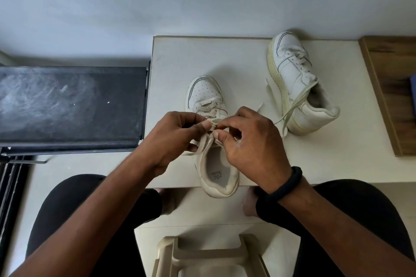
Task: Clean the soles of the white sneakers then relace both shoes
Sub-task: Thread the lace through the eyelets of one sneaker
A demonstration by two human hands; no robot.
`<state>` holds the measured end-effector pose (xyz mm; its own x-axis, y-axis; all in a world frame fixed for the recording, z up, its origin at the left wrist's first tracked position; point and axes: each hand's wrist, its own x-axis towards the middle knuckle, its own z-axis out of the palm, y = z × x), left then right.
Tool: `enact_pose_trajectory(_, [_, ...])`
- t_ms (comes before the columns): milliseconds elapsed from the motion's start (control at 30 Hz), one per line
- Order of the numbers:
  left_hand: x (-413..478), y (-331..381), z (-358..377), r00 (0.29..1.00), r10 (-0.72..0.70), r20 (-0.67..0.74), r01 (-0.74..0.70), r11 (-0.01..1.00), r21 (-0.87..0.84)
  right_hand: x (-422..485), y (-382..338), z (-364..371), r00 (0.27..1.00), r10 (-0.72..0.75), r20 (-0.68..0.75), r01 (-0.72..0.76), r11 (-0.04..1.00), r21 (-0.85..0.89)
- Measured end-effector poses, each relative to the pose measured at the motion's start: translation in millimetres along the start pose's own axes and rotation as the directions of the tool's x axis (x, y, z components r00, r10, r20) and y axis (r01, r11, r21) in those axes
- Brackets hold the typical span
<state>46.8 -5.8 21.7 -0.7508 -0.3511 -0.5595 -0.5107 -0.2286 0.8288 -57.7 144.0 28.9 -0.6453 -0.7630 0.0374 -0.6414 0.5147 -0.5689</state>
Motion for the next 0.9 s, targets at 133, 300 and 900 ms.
enact_pose_trajectory(133, [-0.3, 1.2, -2.8, 1.0, 0.004, -0.004, -0.005, 0.999, -0.036, -0.9, -0.3, 1.5, 0.996, 0.085, -0.023, -0.079, 0.978, 0.194])
enact_pose_trajectory(300, [-0.6, 1.7, -1.6, 0.999, -0.017, -0.035, 0.016, 1.0, -0.023, -2.8, -7.2, -8.4, 0.992, -0.002, -0.124, 0.005, 1.0, 0.03])
enact_pose_trajectory(900, [-3.6, 4.7, -13.7, 0.994, 0.094, 0.054, -0.097, 0.994, 0.049, -4.6, -5.7, 7.7, 0.88, 0.425, 0.211, -0.453, 0.624, 0.637])
